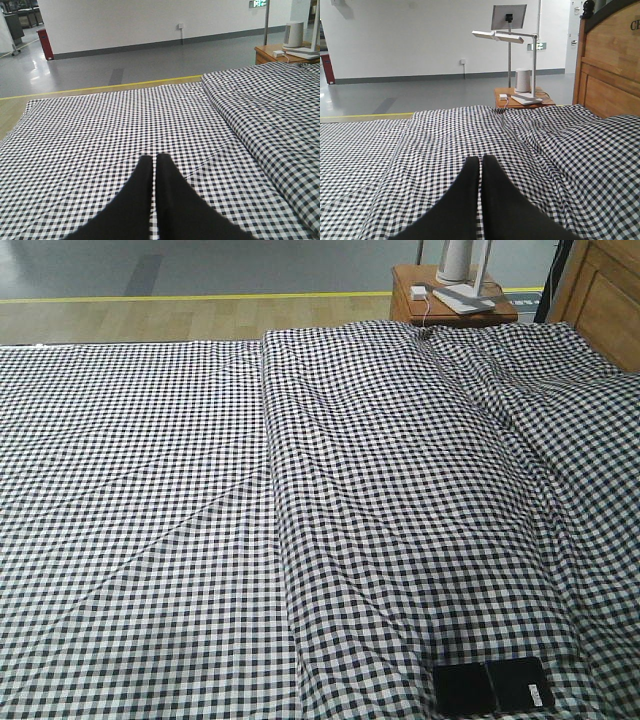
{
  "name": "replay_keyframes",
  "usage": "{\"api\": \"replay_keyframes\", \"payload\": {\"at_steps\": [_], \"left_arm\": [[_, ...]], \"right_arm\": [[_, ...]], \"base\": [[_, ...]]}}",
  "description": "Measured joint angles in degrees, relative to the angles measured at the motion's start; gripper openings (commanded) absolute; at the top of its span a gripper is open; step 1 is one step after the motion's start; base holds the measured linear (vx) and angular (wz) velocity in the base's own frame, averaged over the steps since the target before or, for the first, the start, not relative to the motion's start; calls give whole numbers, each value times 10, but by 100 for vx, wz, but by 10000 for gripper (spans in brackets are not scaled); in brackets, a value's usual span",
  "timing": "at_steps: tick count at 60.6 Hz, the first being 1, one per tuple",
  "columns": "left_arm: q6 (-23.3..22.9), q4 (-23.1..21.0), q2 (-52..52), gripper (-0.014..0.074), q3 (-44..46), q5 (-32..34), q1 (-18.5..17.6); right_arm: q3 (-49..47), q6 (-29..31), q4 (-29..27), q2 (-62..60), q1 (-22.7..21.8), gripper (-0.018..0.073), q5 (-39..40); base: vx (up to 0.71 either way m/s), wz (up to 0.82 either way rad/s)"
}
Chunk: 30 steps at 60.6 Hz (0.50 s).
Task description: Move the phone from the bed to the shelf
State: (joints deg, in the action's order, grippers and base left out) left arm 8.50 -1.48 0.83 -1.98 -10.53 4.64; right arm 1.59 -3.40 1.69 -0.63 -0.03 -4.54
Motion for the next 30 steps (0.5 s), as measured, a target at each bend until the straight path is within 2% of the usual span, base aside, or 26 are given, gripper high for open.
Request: {"api": "replay_keyframes", "payload": {"at_steps": [30], "left_arm": [[0, 0, 0, 1, 0, 0, 0]], "right_arm": [[0, 0, 0, 0, 0, -10, 0]], "base": [[0, 0]]}}
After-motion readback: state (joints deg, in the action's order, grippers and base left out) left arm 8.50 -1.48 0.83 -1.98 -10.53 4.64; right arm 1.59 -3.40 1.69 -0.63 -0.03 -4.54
